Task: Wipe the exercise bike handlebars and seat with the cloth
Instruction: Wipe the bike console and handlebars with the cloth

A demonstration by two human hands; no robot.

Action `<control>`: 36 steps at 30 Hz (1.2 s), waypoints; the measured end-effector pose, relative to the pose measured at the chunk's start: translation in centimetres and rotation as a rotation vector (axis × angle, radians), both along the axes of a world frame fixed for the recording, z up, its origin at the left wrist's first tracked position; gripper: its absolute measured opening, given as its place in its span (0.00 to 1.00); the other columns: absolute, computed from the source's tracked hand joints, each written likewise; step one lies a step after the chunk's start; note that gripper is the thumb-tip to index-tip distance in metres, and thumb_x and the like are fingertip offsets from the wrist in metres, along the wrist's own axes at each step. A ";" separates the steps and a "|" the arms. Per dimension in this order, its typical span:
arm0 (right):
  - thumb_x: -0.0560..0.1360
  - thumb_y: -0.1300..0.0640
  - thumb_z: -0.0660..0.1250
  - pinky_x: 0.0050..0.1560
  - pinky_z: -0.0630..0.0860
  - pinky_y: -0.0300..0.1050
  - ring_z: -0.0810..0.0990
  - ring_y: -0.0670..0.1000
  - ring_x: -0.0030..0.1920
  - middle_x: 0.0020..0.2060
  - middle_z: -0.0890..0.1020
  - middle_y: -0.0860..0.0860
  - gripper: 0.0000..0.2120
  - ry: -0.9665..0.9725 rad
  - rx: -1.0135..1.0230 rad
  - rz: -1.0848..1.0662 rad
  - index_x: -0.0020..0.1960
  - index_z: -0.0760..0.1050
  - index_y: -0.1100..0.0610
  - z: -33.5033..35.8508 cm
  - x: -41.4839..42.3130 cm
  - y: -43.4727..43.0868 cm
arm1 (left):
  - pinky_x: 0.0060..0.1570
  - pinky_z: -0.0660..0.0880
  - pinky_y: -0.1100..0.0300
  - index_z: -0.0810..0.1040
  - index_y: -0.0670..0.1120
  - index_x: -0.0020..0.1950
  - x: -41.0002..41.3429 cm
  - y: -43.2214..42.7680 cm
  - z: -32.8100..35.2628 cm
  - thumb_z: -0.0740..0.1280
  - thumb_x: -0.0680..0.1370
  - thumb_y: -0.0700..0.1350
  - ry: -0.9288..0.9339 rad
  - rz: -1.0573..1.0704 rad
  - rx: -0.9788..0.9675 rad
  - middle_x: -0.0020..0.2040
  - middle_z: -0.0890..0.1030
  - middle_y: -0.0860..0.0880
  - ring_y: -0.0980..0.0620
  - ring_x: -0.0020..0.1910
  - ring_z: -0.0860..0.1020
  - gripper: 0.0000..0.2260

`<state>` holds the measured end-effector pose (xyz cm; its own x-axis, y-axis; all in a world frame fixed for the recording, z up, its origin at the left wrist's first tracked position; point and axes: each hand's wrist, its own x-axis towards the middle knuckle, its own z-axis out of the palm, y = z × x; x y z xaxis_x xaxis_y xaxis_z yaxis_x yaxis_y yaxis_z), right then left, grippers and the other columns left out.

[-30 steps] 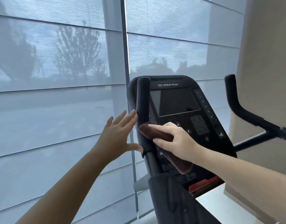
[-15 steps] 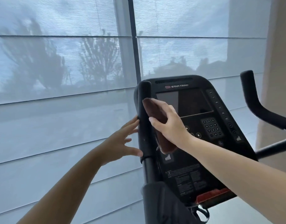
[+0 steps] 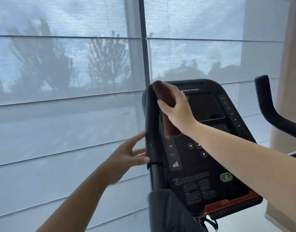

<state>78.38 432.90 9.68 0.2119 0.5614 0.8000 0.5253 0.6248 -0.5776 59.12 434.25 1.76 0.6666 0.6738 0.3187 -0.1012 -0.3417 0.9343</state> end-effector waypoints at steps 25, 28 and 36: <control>0.70 0.55 0.71 0.50 0.66 0.22 0.74 0.42 0.51 0.51 0.71 0.51 0.20 -0.260 -0.344 0.130 0.58 0.73 0.38 -6.8 -1.2 -5.3 | 0.62 0.70 0.53 0.65 0.52 0.70 0.4 -1.0 -0.4 0.68 0.69 0.35 -0.062 -0.034 -0.047 0.64 0.73 0.63 0.46 0.59 0.77 0.32; 0.70 0.53 0.71 0.51 0.69 0.28 0.75 0.43 0.49 0.49 0.72 0.50 0.19 -0.356 -0.398 0.123 0.58 0.74 0.39 -5.7 -0.3 -6.2 | 0.57 0.73 0.58 0.66 0.53 0.69 0.4 -1.0 -0.6 0.68 0.69 0.35 -0.100 -0.042 -0.060 0.65 0.72 0.62 0.47 0.58 0.77 0.31; 0.73 0.56 0.68 0.51 0.62 0.20 0.70 0.45 0.46 0.50 0.66 0.52 0.20 -0.338 -0.005 -0.207 0.64 0.72 0.50 1.7 -0.8 -1.5 | 0.57 0.74 0.60 0.70 0.56 0.63 0.4 -1.3 -1.0 0.68 0.68 0.35 -0.155 -0.038 -0.101 0.59 0.75 0.68 0.49 0.57 0.78 0.27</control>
<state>77.55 431.41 11.34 0.0465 0.5381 0.8416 0.8009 0.4834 -0.3533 59.49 432.99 0.77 0.6405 0.6829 0.3513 -0.2579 -0.2397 0.9360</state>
